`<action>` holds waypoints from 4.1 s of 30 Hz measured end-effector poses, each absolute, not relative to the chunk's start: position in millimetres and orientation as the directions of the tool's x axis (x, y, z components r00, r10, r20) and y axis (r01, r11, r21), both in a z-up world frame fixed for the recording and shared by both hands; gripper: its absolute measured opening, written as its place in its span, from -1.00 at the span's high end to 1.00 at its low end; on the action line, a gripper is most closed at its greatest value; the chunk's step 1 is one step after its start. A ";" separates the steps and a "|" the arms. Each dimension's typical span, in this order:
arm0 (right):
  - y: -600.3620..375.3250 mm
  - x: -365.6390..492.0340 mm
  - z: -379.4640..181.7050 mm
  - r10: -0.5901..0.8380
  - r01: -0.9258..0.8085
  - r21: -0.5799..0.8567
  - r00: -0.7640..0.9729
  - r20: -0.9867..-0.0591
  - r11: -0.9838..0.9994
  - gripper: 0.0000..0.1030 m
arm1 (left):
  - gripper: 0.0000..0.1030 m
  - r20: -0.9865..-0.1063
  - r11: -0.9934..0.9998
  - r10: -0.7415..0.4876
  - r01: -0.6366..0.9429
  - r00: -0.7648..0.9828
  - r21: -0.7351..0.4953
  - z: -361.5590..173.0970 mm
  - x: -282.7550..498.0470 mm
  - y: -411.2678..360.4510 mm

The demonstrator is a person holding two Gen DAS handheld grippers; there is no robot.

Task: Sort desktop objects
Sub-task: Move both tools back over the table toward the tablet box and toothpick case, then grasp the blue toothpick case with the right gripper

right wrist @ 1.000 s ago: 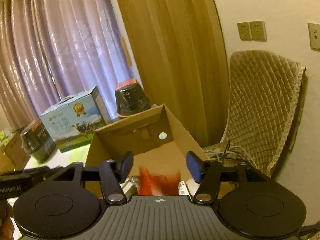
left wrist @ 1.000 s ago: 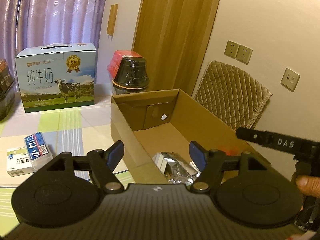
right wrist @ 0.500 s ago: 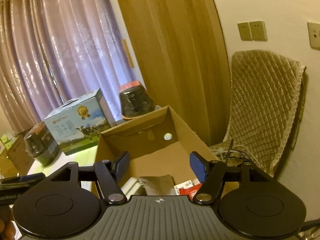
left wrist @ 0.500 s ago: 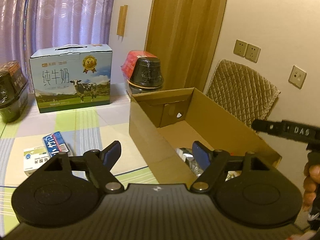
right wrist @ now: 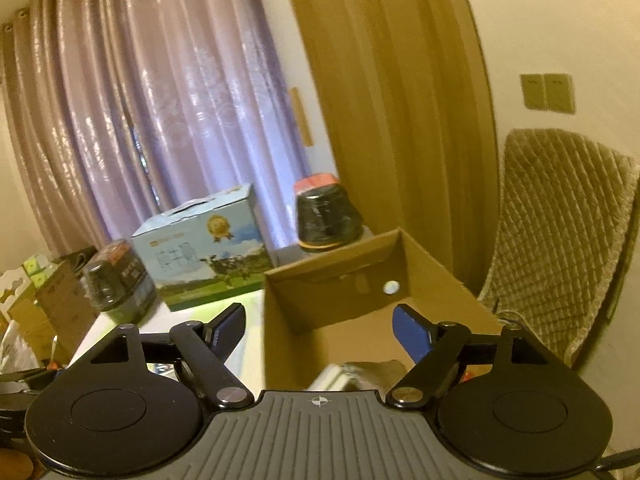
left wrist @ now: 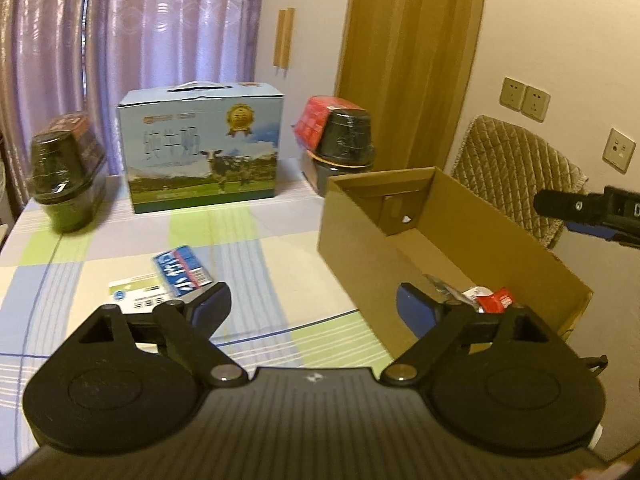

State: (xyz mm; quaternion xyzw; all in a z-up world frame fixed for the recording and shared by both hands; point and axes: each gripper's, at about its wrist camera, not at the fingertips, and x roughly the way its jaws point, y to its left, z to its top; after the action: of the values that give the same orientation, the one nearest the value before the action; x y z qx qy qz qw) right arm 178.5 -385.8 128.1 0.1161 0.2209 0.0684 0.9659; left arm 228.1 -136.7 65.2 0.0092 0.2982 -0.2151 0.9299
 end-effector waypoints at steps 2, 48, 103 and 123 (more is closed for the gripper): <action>-371.0 179.2 131.3 0.195 -0.100 0.243 0.892 -0.408 0.965 -0.57 | -0.83 -0.562 0.915 -0.379 0.390 0.735 -0.106 64.5 226.6 -124.4; -177.9 299.4 12.5 0.392 -0.360 0.174 0.728 -0.562 0.917 -0.79 | -0.84 -0.652 0.984 -0.105 0.174 0.751 0.042 4.8 295.9 39.0; -174.4 361.3 -45.7 0.293 -0.401 0.033 0.609 -0.737 0.916 -0.04 | -0.80 -0.773 0.623 -0.456 0.779 0.441 0.077 -81.7 411.6 -25.3; -196.2 298.0 -45.7 0.297 -0.418 0.077 0.493 -0.818 0.905 -0.04 | -0.30 -0.828 0.905 -0.224 0.424 0.514 0.018 -71.4 290.1 -47.9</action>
State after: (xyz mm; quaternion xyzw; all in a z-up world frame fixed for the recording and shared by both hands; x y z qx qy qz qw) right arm 298.0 -196.2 -45.7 -0.0659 0.4590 0.2075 0.8614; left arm 290.1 -47.9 -71.4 0.1097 0.4556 -0.1879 0.8632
